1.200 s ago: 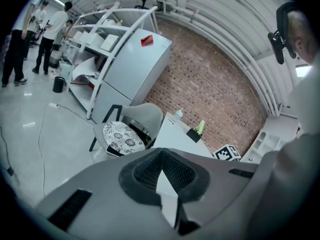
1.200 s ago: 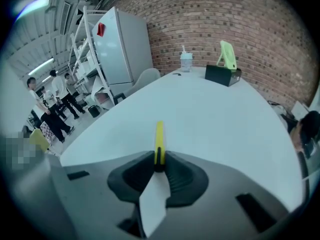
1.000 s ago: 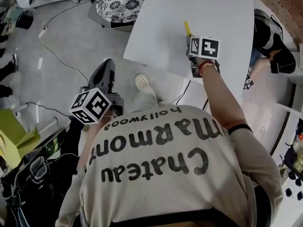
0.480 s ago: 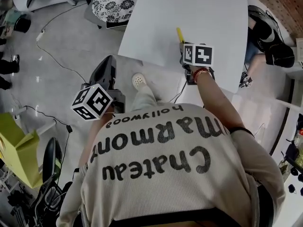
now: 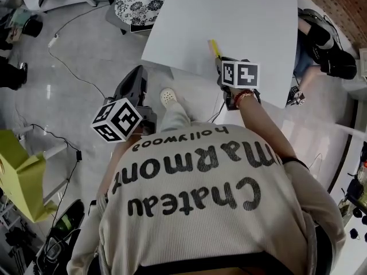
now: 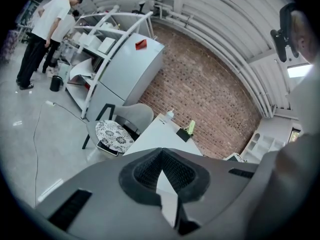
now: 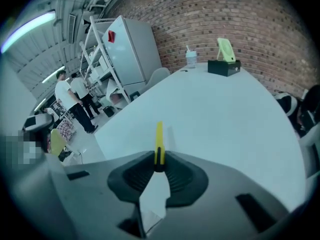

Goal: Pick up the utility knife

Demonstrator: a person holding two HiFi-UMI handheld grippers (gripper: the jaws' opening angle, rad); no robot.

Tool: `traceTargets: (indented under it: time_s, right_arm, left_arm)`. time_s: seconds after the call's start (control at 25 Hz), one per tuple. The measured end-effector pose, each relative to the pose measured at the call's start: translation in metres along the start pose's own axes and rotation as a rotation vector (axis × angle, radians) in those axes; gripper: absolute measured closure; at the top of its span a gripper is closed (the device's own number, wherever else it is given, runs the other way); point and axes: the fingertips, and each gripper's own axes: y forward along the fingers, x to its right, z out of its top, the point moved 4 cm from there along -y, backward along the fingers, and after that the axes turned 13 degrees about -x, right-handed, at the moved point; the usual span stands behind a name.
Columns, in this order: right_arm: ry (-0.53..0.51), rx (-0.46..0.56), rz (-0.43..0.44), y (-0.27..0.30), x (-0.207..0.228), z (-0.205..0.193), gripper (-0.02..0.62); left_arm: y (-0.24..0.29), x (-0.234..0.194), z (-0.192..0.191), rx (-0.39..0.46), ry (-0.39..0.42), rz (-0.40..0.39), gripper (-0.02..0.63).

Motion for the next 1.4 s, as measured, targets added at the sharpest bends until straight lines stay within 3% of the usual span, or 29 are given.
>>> traceTargets:
  time_s: [0.56, 1.4]
  right_arm:
    - [-0.070, 0.125, 0.034, -0.063, -0.014, 0.005, 0.528]
    - [-0.111, 0.325, 0.093, -0.145, -0.040, 0.002, 0.528]
  left_arm:
    - [-0.018, 0.052, -0.006, 0.028, 0.049, -0.027, 0.606]
    - [-0.045, 0.081, -0.013, 0.066, 0.098, -0.043, 0.606]
